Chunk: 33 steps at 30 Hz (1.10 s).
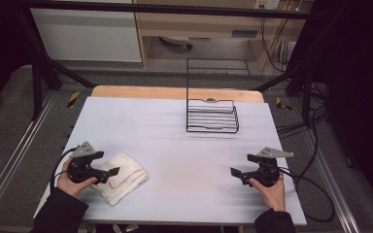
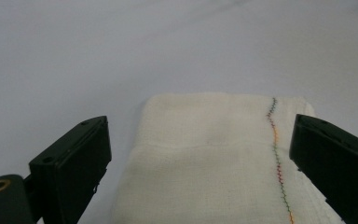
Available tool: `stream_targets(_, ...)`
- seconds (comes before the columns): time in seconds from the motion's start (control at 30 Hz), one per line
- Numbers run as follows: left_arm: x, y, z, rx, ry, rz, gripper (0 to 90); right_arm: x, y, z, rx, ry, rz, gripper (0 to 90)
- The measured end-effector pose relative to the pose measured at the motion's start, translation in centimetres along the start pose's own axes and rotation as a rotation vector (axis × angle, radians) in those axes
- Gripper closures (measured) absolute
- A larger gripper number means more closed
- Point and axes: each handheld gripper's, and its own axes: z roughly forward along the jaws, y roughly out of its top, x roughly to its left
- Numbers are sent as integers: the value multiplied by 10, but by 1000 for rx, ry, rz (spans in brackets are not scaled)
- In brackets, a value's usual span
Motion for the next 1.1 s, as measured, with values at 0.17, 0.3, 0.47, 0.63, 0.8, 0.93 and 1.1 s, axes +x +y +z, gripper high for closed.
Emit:
stream_targets(0.17,0,0,0,4,4,3,55,0,0,0,-1,-2,7,14)
stream_targets(0.3,0,-1,-1,-2,6,4,55,1,0,1,3,-3,12,15)
stream_targets(0.47,-1,-2,-1,0,3,7,55,4,2,2,6,-14,-1,15)
stream_targets(0.63,-1,-2,-2,-8,4,5,55,9,4,5,8,-3,2,15)
stream_targets(0.8,0,-2,-2,-6,6,3,55,14,6,11,21,-3,-14,14)
stream_targets(0.93,0,-3,-2,-6,8,2,55,22,9,16,23,4,-17,14)
stream_targets(1.1,1,-3,-3,-8,11,-4,55,30,12,24,37,-6,-36,14)
